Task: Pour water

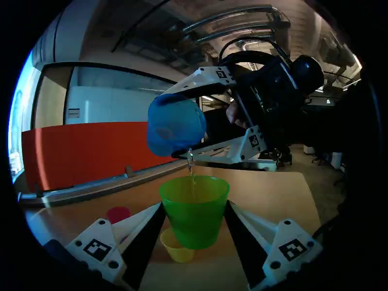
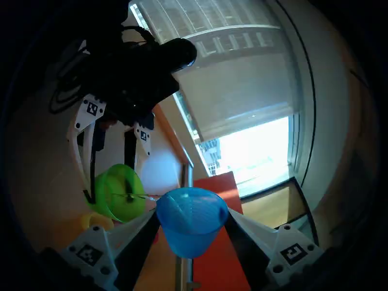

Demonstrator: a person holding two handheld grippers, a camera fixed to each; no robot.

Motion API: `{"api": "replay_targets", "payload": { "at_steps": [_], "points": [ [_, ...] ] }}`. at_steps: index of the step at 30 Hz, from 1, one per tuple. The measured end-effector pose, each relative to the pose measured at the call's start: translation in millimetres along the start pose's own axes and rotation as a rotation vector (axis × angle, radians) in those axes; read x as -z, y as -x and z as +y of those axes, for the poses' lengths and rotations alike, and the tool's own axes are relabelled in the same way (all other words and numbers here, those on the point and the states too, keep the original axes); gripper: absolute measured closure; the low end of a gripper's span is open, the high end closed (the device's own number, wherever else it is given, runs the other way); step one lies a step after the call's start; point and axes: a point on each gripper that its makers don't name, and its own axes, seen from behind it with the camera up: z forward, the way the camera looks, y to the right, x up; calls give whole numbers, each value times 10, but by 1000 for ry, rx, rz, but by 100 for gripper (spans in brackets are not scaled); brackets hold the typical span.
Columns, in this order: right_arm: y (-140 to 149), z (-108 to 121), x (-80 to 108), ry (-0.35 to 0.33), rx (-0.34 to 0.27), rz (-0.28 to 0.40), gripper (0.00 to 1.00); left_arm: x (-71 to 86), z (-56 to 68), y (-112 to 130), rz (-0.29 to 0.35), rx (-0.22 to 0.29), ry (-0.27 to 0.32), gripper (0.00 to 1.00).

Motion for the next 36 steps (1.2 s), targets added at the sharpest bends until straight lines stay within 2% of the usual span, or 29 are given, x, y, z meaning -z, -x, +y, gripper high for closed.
{"api": "replay_targets", "payload": {
  "at_steps": [36],
  "points": [
    [-18,43,-21,12,79,-3,9,-1,3,6,0,-7,2,17]
  ]
}}
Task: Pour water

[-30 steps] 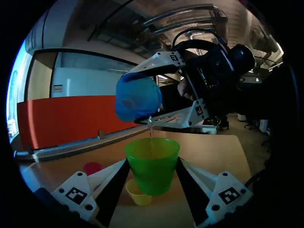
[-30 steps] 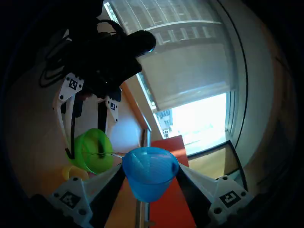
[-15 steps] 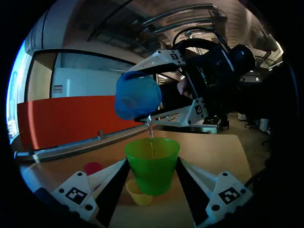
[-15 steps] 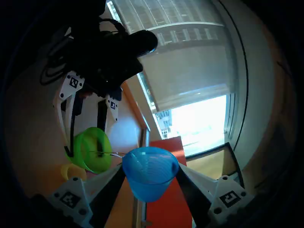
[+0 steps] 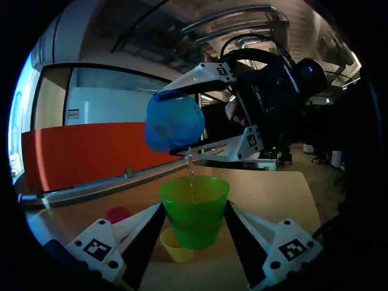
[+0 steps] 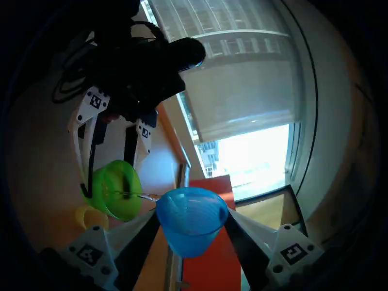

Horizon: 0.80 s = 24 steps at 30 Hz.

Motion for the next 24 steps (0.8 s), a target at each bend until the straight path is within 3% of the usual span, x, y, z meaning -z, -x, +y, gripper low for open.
{"api": "replay_targets", "payload": {
  "at_steps": [24],
  "points": [
    [-21,-26,26,-3,55,-6,9,4,22,-15,0,-5,2,17]
  ]
}}
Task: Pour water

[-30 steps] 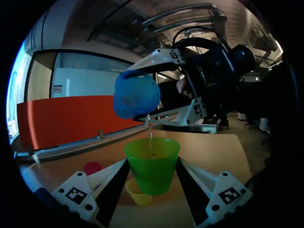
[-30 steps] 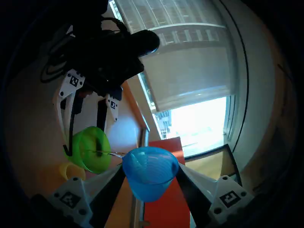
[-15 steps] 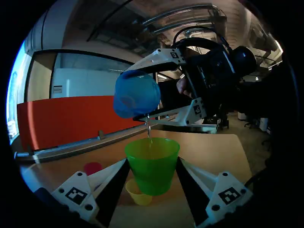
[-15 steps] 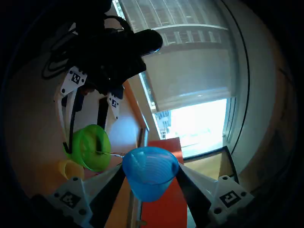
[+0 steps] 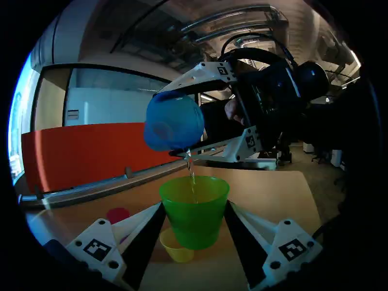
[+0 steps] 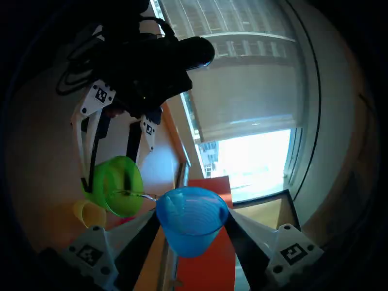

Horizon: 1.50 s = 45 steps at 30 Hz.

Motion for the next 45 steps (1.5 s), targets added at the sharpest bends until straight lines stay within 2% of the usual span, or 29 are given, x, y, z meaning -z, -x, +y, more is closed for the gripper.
{"api": "replay_targets", "payload": {
  "at_steps": [27,45],
  "points": [
    [-121,6,42,9,63,-3,9,4,-22,-25,5,1,-8,17],
    [-151,43,74,20,85,-12,9,3,-38,-53,10,2,-15,17]
  ]
}}
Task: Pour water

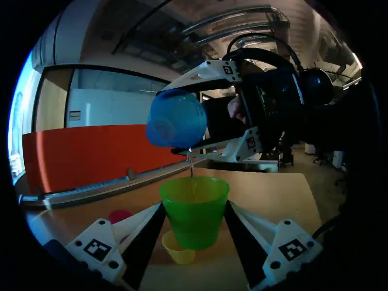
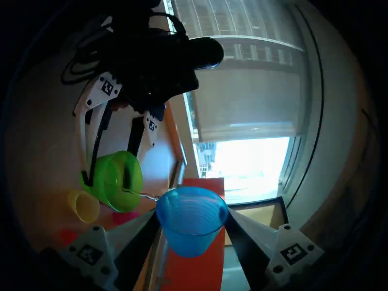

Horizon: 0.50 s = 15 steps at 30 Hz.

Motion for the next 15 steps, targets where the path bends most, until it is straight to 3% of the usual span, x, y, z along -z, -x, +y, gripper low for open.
{"api": "replay_targets", "payload": {
  "at_steps": [15],
  "points": [
    [47,10,4,1,41,-7,9,-8,35,-7,1,-3,3,17]
  ]
}}
